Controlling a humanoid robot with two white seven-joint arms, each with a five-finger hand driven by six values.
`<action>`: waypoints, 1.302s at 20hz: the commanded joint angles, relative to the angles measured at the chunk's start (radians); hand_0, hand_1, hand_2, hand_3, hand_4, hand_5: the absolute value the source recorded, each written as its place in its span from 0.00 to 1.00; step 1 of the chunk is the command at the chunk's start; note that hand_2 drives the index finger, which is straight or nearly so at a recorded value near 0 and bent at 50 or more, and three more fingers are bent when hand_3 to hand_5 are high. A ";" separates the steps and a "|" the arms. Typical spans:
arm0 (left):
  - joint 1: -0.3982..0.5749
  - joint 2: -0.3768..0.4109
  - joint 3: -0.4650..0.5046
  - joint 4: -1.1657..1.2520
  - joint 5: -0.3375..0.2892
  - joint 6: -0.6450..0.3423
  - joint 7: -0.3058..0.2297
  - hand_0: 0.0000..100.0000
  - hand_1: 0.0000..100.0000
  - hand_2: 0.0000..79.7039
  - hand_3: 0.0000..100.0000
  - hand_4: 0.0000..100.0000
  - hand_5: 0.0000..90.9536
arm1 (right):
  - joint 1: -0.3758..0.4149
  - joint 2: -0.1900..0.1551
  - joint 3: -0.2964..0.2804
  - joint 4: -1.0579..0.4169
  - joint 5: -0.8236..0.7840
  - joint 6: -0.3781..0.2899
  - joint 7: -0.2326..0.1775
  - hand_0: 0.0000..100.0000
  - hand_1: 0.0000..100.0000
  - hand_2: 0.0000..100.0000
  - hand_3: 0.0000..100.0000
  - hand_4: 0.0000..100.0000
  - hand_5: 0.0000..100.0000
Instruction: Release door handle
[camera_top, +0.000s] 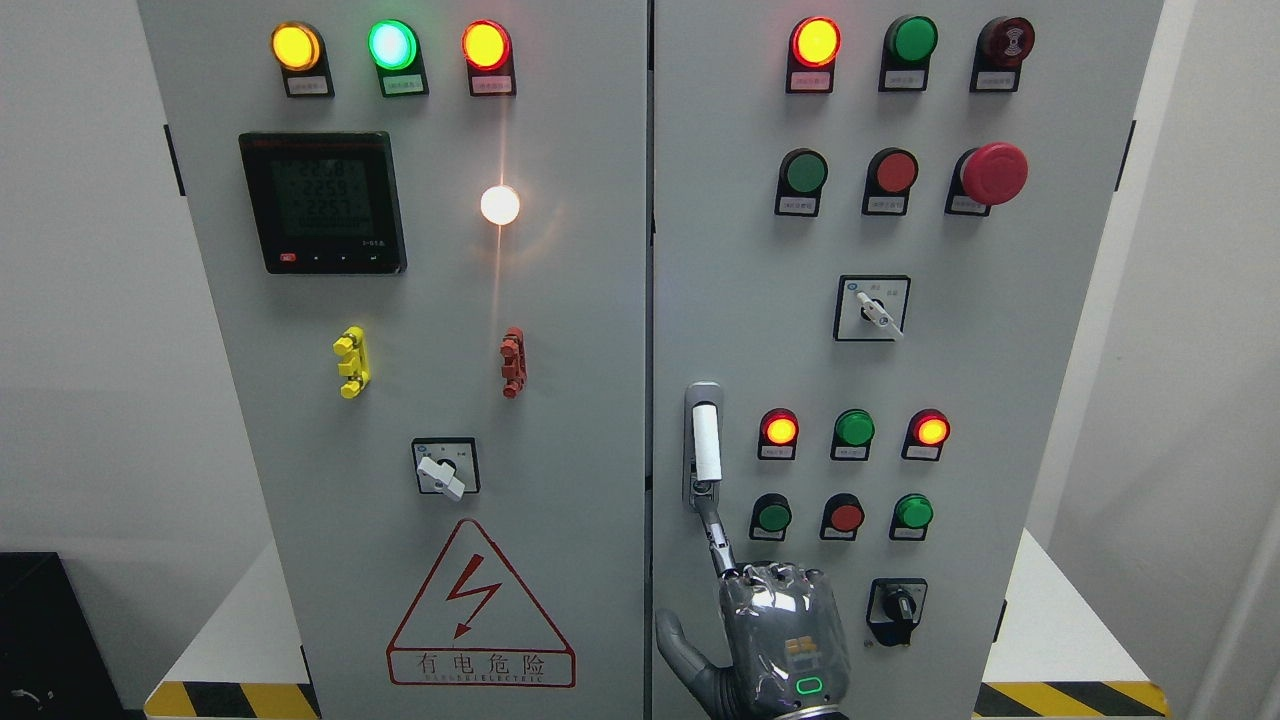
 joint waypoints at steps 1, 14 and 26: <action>0.017 0.000 0.000 0.000 0.000 -0.001 0.000 0.12 0.56 0.00 0.00 0.00 0.00 | -0.001 -0.002 0.001 0.007 0.000 -0.001 0.003 0.35 0.25 0.12 1.00 1.00 1.00; 0.017 0.000 0.000 0.000 0.000 -0.001 0.000 0.12 0.56 0.00 0.00 0.00 0.00 | -0.001 -0.002 0.002 -0.021 0.000 -0.002 -0.002 0.35 0.25 0.12 1.00 1.00 1.00; 0.017 0.000 0.000 0.000 0.000 -0.001 0.000 0.12 0.56 0.00 0.00 0.00 0.00 | -0.001 -0.002 0.005 -0.036 0.000 -0.002 -0.002 0.35 0.25 0.12 1.00 1.00 1.00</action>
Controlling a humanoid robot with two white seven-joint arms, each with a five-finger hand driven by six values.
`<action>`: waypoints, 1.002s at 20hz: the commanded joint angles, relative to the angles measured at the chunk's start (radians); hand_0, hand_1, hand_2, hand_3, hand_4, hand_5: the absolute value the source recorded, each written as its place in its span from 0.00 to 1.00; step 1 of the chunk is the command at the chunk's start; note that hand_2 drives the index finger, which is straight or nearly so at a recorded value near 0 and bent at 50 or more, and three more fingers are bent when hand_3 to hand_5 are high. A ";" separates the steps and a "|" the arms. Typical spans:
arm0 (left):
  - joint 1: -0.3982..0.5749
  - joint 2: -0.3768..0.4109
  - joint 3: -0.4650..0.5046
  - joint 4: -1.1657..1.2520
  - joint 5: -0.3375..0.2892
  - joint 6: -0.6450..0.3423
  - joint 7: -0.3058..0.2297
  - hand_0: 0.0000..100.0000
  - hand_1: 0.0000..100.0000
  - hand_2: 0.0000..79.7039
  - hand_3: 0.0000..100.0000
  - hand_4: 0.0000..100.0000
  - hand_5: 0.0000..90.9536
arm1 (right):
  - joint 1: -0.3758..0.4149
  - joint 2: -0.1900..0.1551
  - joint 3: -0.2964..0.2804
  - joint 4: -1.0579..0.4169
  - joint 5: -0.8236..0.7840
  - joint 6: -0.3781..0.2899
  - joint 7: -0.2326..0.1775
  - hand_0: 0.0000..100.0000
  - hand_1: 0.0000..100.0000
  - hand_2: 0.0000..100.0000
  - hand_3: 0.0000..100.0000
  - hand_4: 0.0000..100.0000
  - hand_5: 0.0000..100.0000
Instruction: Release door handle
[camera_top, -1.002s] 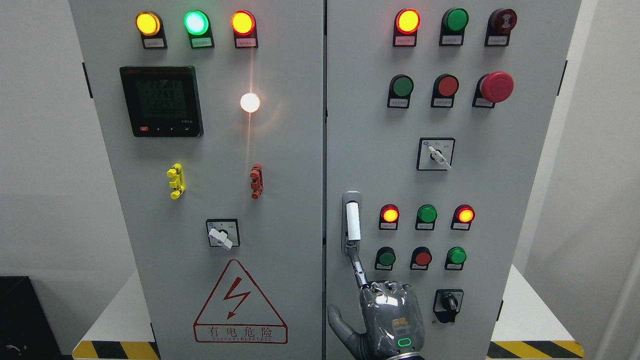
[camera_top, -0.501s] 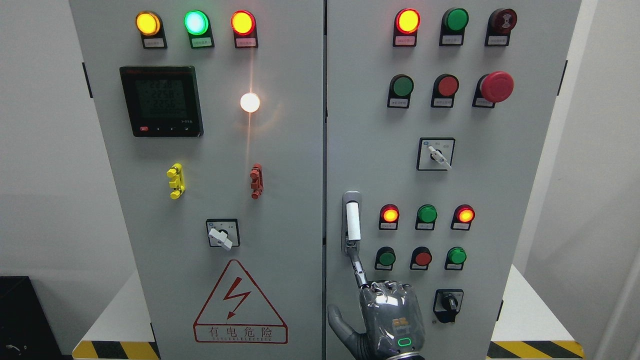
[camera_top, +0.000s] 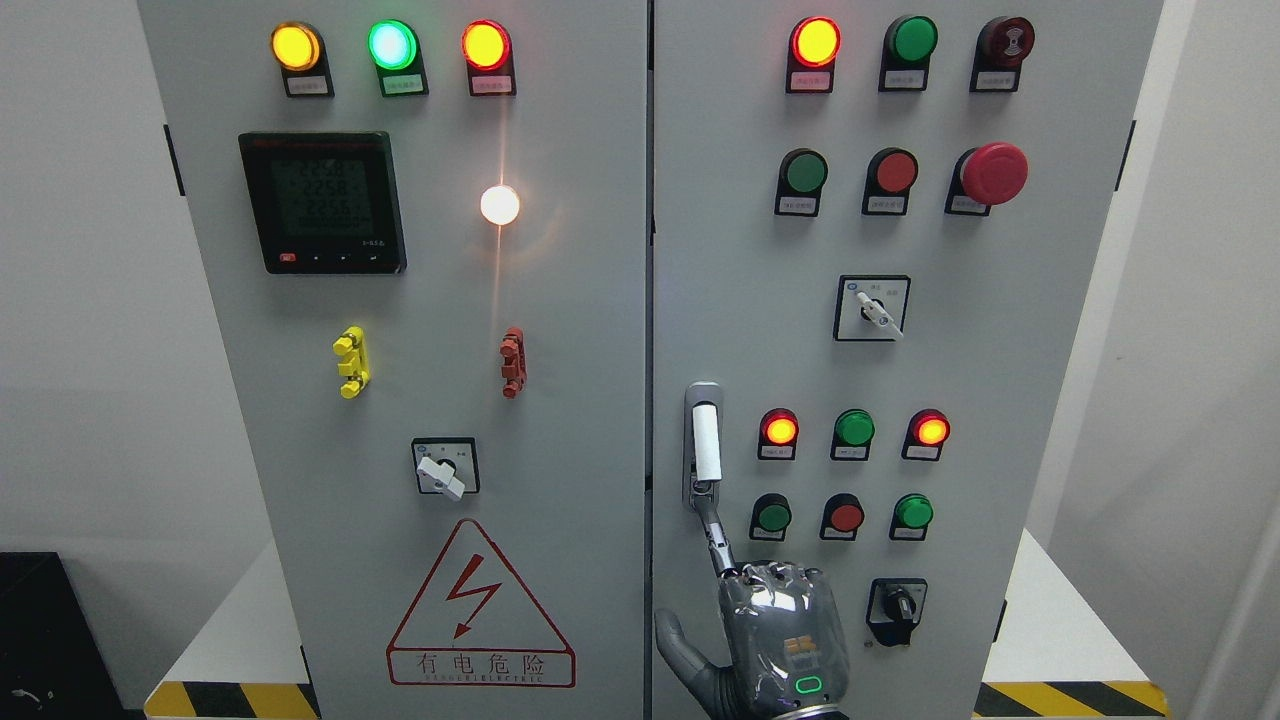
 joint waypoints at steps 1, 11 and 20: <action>0.017 0.000 0.000 0.000 0.000 -0.001 0.000 0.12 0.56 0.00 0.00 0.00 0.00 | 0.000 -0.001 0.003 -0.041 0.000 -0.001 -0.001 0.35 0.25 0.12 1.00 1.00 1.00; 0.017 0.000 0.000 0.000 0.000 -0.001 0.000 0.12 0.56 0.00 0.00 0.00 0.00 | -0.006 -0.001 0.004 -0.044 0.000 -0.001 -0.001 0.35 0.25 0.13 1.00 1.00 1.00; 0.017 0.000 0.000 0.000 0.000 -0.001 0.000 0.12 0.56 0.00 0.00 0.00 0.00 | -0.006 -0.001 0.004 -0.067 0.000 -0.001 0.004 0.34 0.25 0.13 1.00 1.00 1.00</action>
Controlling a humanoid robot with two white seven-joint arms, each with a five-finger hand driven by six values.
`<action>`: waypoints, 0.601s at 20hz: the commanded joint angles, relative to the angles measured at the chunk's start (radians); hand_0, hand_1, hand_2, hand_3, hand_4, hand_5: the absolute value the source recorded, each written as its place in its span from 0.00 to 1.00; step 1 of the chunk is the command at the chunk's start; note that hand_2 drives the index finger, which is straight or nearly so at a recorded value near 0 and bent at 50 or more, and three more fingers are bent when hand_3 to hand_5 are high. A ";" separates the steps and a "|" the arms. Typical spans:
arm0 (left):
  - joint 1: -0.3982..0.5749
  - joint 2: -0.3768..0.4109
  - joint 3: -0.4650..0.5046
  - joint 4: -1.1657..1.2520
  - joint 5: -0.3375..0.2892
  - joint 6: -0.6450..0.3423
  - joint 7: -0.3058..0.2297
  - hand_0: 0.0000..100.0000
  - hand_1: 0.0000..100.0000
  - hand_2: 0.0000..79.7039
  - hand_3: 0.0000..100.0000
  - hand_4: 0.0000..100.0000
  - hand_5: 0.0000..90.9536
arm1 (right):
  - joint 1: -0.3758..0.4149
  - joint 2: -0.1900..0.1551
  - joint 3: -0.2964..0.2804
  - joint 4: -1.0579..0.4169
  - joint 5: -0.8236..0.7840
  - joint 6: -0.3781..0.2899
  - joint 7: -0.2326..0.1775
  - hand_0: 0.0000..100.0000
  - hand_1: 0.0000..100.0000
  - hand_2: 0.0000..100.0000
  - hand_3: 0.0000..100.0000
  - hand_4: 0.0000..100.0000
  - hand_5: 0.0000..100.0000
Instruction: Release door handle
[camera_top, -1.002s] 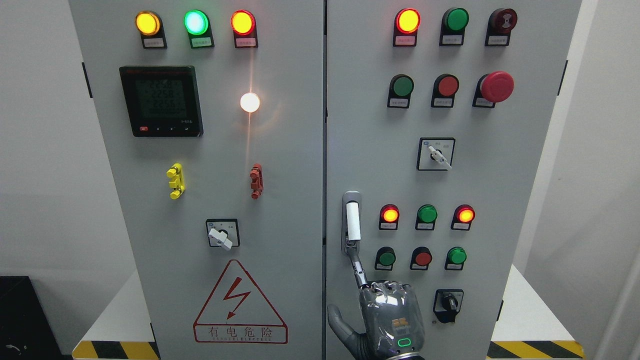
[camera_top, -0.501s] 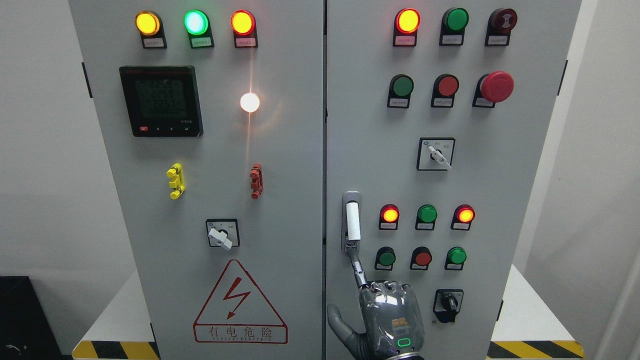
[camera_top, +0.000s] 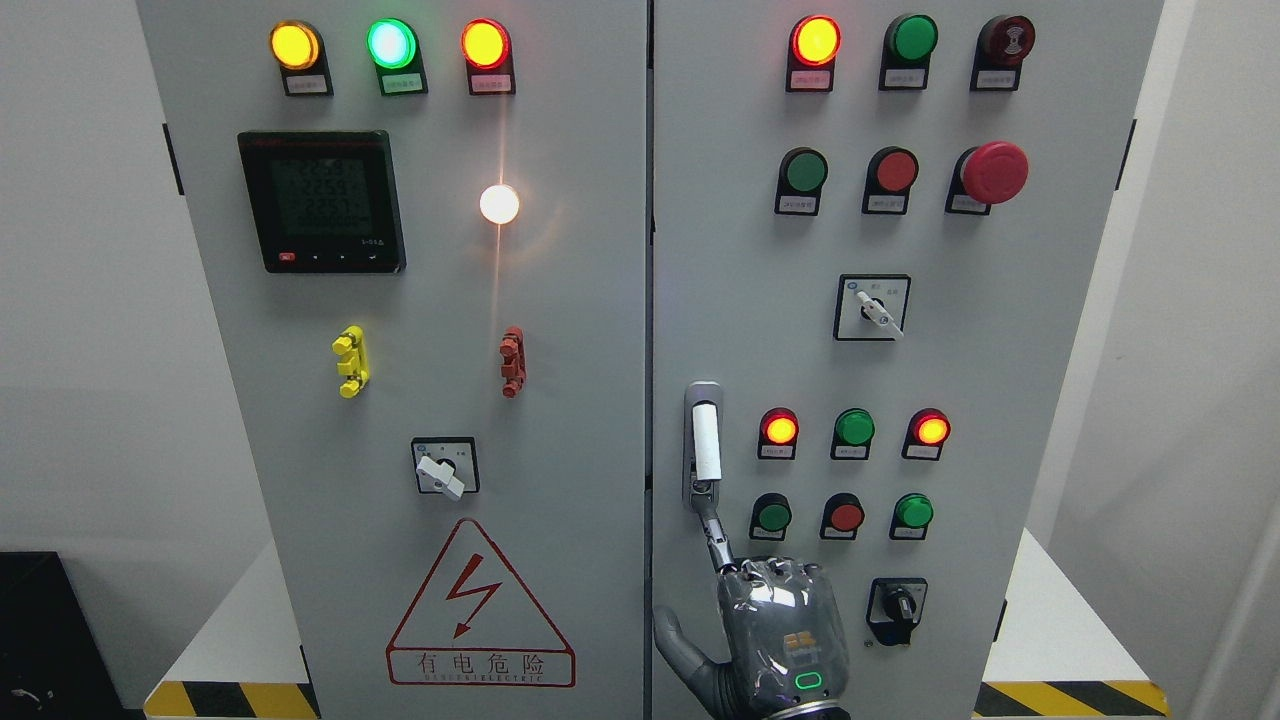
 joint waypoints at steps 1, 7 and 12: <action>0.017 0.000 0.000 0.000 -0.001 -0.001 0.000 0.12 0.56 0.00 0.00 0.00 0.00 | 0.000 0.000 0.001 -0.039 0.000 -0.001 -0.001 0.34 0.25 0.13 1.00 1.00 1.00; 0.017 0.000 0.000 0.000 0.000 -0.001 0.000 0.12 0.56 0.00 0.00 0.00 0.00 | 0.000 0.000 0.001 -0.039 0.000 -0.001 -0.001 0.34 0.25 0.13 1.00 1.00 1.00; 0.017 0.000 0.000 0.000 -0.001 -0.001 0.000 0.12 0.56 0.00 0.00 0.00 0.00 | 0.003 0.000 0.001 -0.045 0.000 -0.002 -0.001 0.34 0.25 0.14 1.00 1.00 1.00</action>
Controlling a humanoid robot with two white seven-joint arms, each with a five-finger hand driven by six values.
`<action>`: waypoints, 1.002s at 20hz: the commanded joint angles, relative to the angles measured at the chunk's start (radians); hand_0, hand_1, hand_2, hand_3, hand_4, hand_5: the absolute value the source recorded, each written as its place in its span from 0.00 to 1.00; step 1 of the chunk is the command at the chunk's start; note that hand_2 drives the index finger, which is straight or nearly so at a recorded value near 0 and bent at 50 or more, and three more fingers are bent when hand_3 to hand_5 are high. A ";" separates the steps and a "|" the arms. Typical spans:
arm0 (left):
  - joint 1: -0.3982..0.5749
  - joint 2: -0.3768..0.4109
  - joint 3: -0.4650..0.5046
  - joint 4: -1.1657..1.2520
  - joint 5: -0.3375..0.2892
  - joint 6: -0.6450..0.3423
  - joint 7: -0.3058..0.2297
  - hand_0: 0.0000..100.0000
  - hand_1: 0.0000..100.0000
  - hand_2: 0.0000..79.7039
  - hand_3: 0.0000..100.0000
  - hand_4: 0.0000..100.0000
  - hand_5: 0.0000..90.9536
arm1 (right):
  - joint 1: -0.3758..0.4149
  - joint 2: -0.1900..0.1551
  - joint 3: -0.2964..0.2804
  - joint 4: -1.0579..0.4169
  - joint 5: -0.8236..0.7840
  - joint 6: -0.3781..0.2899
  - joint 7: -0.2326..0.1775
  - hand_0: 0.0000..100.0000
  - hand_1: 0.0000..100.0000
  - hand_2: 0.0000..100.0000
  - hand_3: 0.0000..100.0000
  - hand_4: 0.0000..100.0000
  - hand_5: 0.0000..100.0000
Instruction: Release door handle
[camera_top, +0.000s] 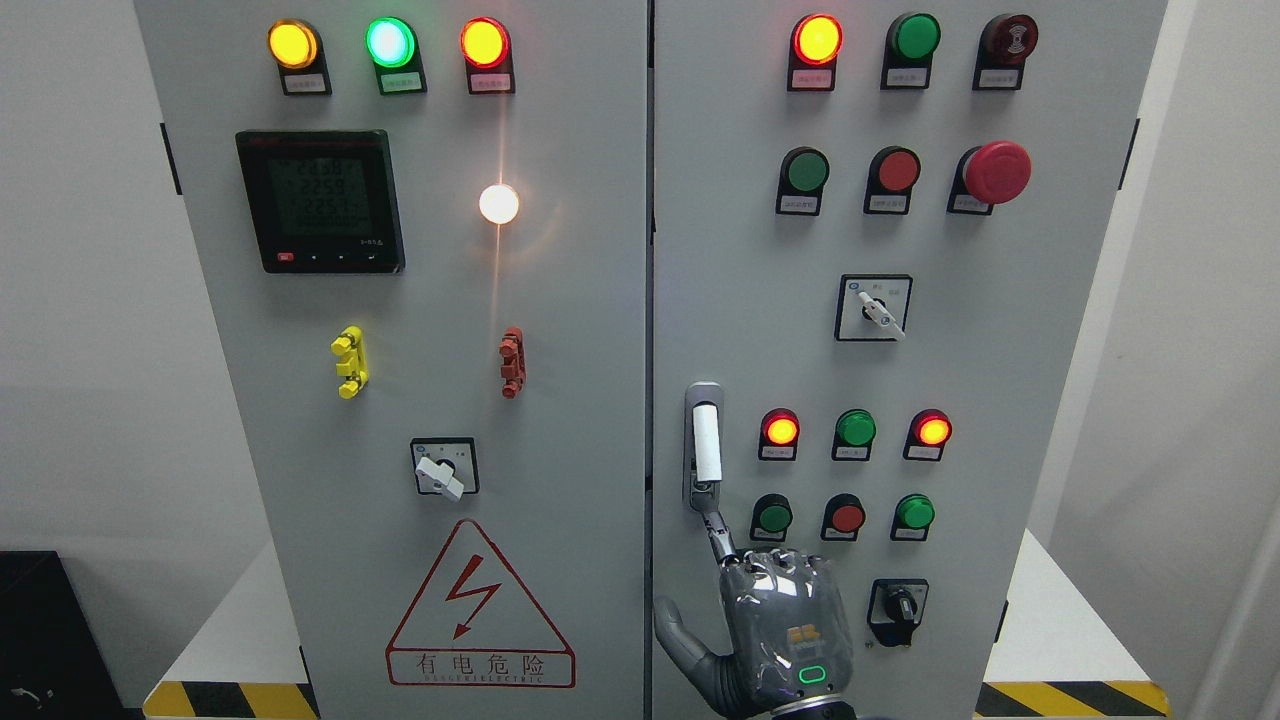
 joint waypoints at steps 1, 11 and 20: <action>0.017 0.000 0.000 0.000 0.001 -0.001 0.000 0.12 0.56 0.00 0.00 0.00 0.00 | 0.005 0.000 0.001 -0.020 0.000 -0.001 -0.004 0.34 0.25 0.15 1.00 1.00 1.00; 0.017 0.000 0.000 0.000 0.001 -0.001 0.000 0.12 0.56 0.00 0.00 0.00 0.00 | 0.029 0.001 0.002 -0.043 -0.005 -0.007 -0.009 0.34 0.25 0.31 1.00 1.00 1.00; 0.017 0.000 0.000 0.000 -0.001 -0.001 0.000 0.12 0.56 0.00 0.00 0.00 0.00 | 0.084 -0.002 -0.002 -0.118 -0.009 -0.012 -0.003 0.38 0.26 0.44 1.00 0.99 1.00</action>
